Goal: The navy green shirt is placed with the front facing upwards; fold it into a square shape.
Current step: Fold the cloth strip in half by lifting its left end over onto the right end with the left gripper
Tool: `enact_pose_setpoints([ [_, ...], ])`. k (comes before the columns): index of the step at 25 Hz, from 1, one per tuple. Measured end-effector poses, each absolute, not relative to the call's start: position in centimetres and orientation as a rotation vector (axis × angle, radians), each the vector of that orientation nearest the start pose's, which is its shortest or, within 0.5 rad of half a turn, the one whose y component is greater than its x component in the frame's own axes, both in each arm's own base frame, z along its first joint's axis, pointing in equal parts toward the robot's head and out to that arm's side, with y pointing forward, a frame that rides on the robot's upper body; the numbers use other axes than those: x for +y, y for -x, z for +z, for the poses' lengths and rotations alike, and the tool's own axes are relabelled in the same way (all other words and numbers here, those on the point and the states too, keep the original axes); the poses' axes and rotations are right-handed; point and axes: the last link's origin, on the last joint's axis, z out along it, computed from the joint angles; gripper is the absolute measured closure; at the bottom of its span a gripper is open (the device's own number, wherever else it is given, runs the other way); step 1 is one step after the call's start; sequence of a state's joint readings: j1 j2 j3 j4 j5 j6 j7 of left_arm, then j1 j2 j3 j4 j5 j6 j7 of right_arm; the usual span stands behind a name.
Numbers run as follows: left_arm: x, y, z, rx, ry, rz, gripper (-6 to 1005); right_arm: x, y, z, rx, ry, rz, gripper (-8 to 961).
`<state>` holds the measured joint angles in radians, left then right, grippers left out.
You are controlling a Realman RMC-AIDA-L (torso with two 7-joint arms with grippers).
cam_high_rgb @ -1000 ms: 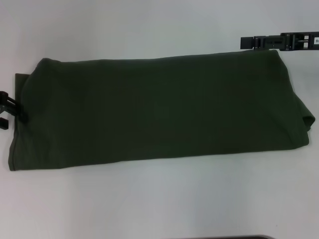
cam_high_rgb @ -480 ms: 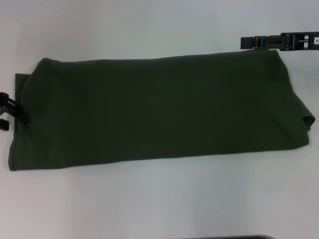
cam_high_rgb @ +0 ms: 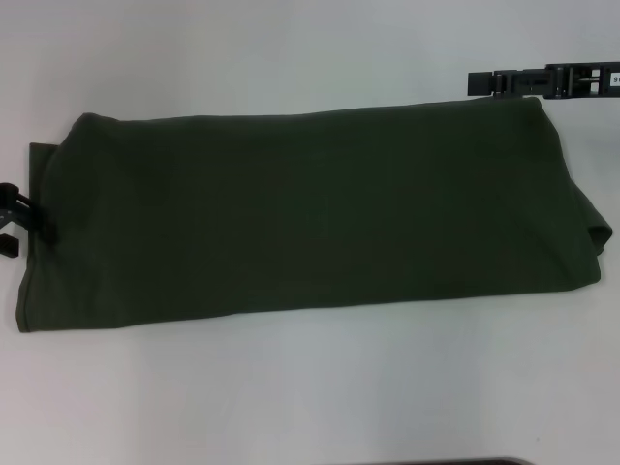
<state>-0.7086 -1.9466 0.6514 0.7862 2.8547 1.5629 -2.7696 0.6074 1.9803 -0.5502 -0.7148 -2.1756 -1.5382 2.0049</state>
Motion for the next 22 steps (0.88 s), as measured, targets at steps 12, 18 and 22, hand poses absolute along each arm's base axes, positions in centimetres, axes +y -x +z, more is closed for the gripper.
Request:
enact_pose_setpoints([
  [12,35.68,31.95,6.95,2.569,-2.380,-0.367,465,36.49,-27.61,5.77,1.338,2.457,0.614,150],
  [18,35.80,31.80,6.93,2.565,-2.385,-0.365,465,36.48,-27.64,5.78,1.339,2.455,0.614,150],
  [22,35.80,31.72,6.72,2.560,-2.382,-0.365,465,36.48,-27.64,5.78,1.339,2.455,0.614,150],
])
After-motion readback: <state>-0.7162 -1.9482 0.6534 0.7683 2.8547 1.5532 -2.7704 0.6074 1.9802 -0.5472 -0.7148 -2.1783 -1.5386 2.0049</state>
